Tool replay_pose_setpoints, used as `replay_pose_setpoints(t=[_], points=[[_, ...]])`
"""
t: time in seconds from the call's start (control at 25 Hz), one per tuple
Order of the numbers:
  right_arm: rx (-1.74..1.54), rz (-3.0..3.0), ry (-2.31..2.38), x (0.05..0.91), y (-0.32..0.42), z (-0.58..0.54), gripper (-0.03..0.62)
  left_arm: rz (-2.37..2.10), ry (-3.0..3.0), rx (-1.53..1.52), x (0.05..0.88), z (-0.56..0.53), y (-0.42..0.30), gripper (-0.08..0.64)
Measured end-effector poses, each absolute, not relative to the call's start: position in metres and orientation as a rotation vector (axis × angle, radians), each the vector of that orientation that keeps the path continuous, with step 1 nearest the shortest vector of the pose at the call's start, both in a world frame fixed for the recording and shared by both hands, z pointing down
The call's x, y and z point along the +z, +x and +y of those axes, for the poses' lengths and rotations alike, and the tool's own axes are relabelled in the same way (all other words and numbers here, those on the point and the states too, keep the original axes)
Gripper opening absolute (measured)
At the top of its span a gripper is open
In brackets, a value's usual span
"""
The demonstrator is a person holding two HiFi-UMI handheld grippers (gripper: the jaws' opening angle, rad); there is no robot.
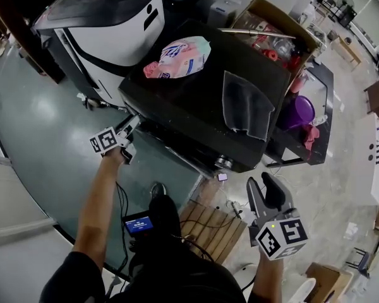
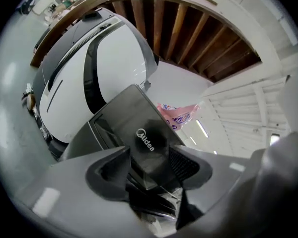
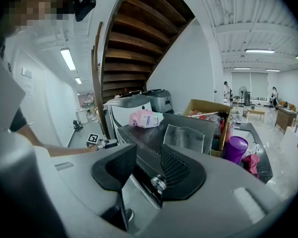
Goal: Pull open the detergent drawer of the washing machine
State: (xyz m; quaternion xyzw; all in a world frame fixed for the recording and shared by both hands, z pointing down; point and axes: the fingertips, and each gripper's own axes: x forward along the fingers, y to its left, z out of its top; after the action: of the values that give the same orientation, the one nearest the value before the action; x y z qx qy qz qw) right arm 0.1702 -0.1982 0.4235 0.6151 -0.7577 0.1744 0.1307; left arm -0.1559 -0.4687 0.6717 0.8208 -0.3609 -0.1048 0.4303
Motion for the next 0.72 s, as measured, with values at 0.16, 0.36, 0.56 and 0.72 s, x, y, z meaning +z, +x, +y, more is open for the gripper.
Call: replay_pose_setpoints(t=[0.16, 0.36, 0.56, 0.72], points=[[0.523, -2.183, 1.774, 0.432, 0.167, -0.202, 0.152, -0.828, 2.01, -0.335, 0.679, -0.476, -0.149, 0.264], [0.544, -2.161, 1.765, 0.442, 0.166, -0.206, 0.152, -0.738, 1.921, -0.449, 0.686, -0.482, -0.142, 0.294], [0.567, -2.139, 1.757, 0.455, 0.165, -0.211, 0.152, -0.627, 1.847, -0.596, 0.695, -0.488, -0.144, 0.33], [0.596, -2.114, 1.749, 0.466, 0.16, -0.214, 0.152, -0.489, 1.815, -0.756, 0.687, -0.495, -0.142, 0.337]])
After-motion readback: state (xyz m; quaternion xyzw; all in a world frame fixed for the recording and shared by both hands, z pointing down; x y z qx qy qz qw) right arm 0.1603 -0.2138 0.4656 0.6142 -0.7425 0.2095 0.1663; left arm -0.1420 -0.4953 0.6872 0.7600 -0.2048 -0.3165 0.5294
